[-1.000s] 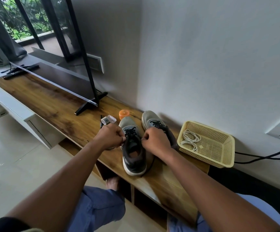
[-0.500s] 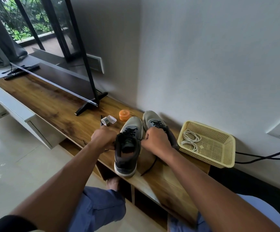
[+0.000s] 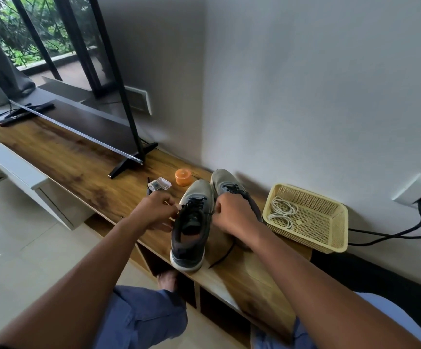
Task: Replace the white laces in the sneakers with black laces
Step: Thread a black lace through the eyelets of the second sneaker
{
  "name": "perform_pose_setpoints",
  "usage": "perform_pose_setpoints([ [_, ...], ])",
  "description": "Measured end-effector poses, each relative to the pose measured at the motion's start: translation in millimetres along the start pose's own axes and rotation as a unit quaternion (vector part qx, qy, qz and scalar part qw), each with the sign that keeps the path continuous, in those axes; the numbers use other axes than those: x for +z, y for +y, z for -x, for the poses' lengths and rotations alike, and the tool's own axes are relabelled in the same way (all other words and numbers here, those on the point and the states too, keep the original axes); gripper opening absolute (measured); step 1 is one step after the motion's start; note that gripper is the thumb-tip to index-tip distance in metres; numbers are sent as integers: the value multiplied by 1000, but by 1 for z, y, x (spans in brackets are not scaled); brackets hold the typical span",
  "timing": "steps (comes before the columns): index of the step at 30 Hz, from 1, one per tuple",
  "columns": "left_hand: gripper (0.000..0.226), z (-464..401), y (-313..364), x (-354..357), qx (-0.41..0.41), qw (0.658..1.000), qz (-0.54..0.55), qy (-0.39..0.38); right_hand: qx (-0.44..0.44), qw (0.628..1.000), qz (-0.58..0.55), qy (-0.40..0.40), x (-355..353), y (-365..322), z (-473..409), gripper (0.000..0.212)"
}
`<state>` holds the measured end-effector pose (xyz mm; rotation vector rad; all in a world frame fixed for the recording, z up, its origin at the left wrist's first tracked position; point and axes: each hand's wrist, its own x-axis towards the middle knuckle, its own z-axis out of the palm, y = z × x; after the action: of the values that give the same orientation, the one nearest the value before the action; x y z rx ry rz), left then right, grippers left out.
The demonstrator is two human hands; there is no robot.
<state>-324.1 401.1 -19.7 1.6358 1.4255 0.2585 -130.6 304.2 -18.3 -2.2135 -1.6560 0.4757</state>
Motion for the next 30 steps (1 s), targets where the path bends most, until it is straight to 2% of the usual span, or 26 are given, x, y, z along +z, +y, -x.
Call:
perform_pose_setpoints([
  [4, 4, 6, 4, 3, 64, 995, -77, 22, -49, 998, -4, 29, 9, -3, -1, 17],
  [6, 6, 6, 5, 4, 57, 995, -78, 30, -71, 997, 3, 28, 19, -4, -4, 19],
  [8, 4, 6, 5, 4, 43, 997, -61, 25, -75, 997, -7, 25, 26, -3, -6, 14],
  [13, 1, 6, 5, 6, 19, 998, -30, 42, -55, 998, -26, 24, 31, -1, -9, 9],
  [18, 10, 6, 7, 11, 8, 998, -15, 65, -43, 997, -38, 53, 36, -3, -8, 18],
  [24, 13, 7, 11, 16, -38, 996, 65, 45, -8, 993, -87, 78, 39, -6, -5, 18],
  [28, 11, 2, 8, 17, -43, 996, 55, 55, 0, 993, -92, 79, 39, -3, -5, 15],
  [30, 12, 2, 7, 13, -30, 998, 27, 53, -31, 992, -79, 98, 37, -3, 0, 7],
])
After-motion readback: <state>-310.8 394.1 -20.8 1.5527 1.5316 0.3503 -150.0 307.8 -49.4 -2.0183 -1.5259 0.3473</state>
